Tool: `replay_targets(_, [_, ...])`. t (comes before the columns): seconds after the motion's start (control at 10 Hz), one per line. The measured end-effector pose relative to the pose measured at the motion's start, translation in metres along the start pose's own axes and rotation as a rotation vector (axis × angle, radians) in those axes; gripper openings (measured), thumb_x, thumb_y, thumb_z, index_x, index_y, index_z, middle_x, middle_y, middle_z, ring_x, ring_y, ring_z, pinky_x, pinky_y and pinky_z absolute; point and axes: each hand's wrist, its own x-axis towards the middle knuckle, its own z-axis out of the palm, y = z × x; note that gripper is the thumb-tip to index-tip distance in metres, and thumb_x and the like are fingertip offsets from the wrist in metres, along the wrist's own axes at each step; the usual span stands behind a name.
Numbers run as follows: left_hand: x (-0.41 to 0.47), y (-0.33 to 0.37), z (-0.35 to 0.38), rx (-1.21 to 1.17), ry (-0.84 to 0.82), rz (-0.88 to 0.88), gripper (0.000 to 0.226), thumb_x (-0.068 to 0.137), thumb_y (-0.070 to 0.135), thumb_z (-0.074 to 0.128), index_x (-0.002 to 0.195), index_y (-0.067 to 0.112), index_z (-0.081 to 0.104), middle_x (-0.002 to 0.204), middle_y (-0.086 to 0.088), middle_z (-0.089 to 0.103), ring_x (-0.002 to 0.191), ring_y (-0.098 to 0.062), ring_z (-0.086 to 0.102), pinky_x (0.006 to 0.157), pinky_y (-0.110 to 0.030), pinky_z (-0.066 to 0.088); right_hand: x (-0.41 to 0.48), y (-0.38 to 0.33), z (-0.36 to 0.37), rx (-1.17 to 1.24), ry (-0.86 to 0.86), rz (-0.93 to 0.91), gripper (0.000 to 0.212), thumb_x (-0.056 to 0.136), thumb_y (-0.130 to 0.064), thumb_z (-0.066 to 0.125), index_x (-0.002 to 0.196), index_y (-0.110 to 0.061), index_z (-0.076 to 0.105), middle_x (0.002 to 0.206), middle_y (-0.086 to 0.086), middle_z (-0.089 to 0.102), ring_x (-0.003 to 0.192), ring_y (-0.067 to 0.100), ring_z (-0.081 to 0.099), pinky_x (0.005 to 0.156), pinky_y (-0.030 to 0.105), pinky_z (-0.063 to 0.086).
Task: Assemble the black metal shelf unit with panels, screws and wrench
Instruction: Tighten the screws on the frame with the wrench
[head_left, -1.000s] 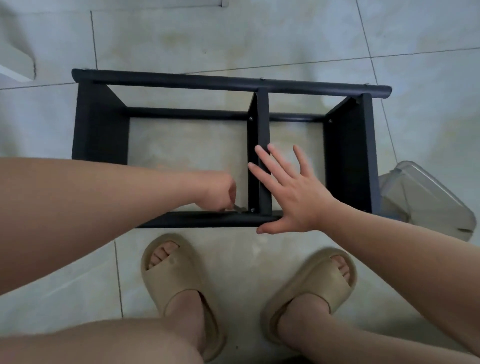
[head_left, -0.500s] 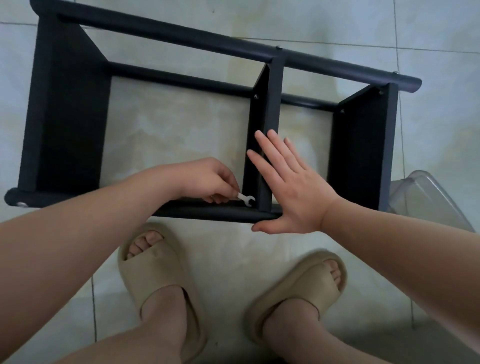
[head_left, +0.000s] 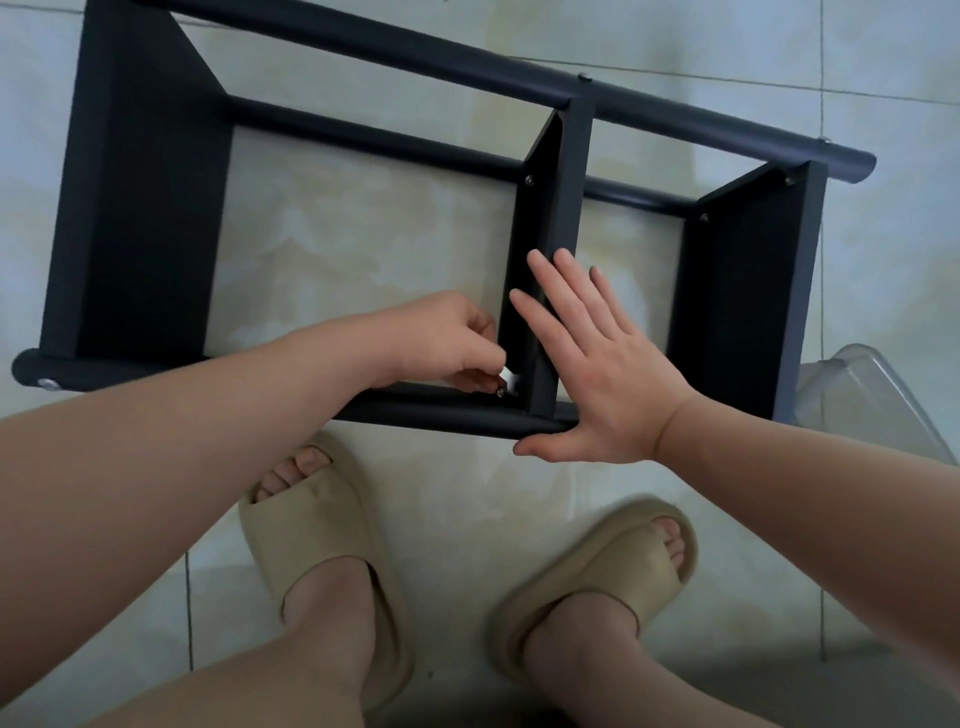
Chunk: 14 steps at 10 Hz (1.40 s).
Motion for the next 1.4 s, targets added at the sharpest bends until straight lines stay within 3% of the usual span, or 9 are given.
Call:
replay_targets(0.2, [-0.0004, -0.0003, 0.0049, -0.221, -0.138, -0.043, 0.021, 0.094, 0.0, 0.055, 0.077, 0.012, 0.05, 0.077, -0.005, 0.072, 0.08, -0.018, 0.071, 0.072, -0.025, 0.056, 0.0001, -0.0001, 0.001, 0.021, 0.011, -0.002, 0.12, 0.077, -0.085, 0.05, 0.158, -0.001, 0.023, 0.167, 0.022, 0.005, 0.155, 0.039, -0.003, 0.123, 0.06, 0.013])
replay_targets(0.4, [0.0019, -0.0047, 0.0005, -0.295, -0.146, -0.099, 0.008, 0.097, 0.019, 0.061, 0.093, 0.013, 0.064, 0.092, -0.004, 0.076, 0.079, -0.013, 0.069, 0.077, -0.027, 0.055, 0.0002, 0.0007, 0.0011, 0.023, 0.01, -0.004, 0.12, 0.077, -0.085, 0.052, 0.158, -0.001, 0.024, 0.167, 0.022, 0.004, 0.155, 0.039, -0.003, 0.123, 0.06, 0.012])
replay_targets(0.6, [0.006, -0.0046, -0.0005, -0.367, -0.157, -0.151, 0.007, 0.096, 0.021, 0.061, 0.101, 0.016, 0.06, 0.089, 0.001, 0.075, 0.078, -0.01, 0.069, 0.078, -0.026, 0.054, 0.0001, 0.0, 0.0011, 0.034, 0.009, 0.001, 0.12, 0.077, -0.084, 0.052, 0.158, -0.001, 0.024, 0.167, 0.022, 0.004, 0.155, 0.038, -0.003, 0.123, 0.059, 0.012])
replay_targets(1.1, [0.0066, -0.0018, 0.0023, -0.271, -0.083, -0.044, 0.005, 0.095, 0.015, 0.064, 0.091, 0.013, 0.063, 0.085, -0.003, 0.075, 0.075, -0.012, 0.068, 0.086, -0.032, 0.054, 0.0003, 0.0006, 0.0021, 0.055, 0.018, 0.0, 0.118, 0.077, -0.085, 0.051, 0.158, -0.001, 0.025, 0.167, 0.021, 0.004, 0.155, 0.038, -0.003, 0.123, 0.06, 0.013])
replay_targets(1.3, [0.0046, -0.0019, 0.0026, -0.313, -0.13, -0.13, 0.013, 0.098, 0.012, 0.058, 0.085, 0.012, 0.059, 0.084, -0.005, 0.074, 0.073, -0.013, 0.068, 0.072, -0.026, 0.055, 0.0005, 0.0005, 0.0017, 0.042, 0.001, 0.001, 0.119, 0.078, -0.085, 0.05, 0.158, -0.002, 0.023, 0.168, 0.021, 0.002, 0.155, 0.037, -0.005, 0.124, 0.059, 0.012])
replay_targets(1.4, [0.0036, -0.0015, 0.001, -0.299, -0.149, -0.136, 0.017, 0.098, 0.009, 0.055, 0.082, 0.012, 0.059, 0.083, -0.005, 0.075, 0.073, -0.013, 0.068, 0.073, -0.026, 0.053, 0.0004, 0.0004, 0.0015, 0.039, 0.0, 0.001, 0.119, 0.078, -0.085, 0.051, 0.158, -0.002, 0.023, 0.168, 0.021, 0.003, 0.155, 0.038, -0.005, 0.123, 0.059, 0.012])
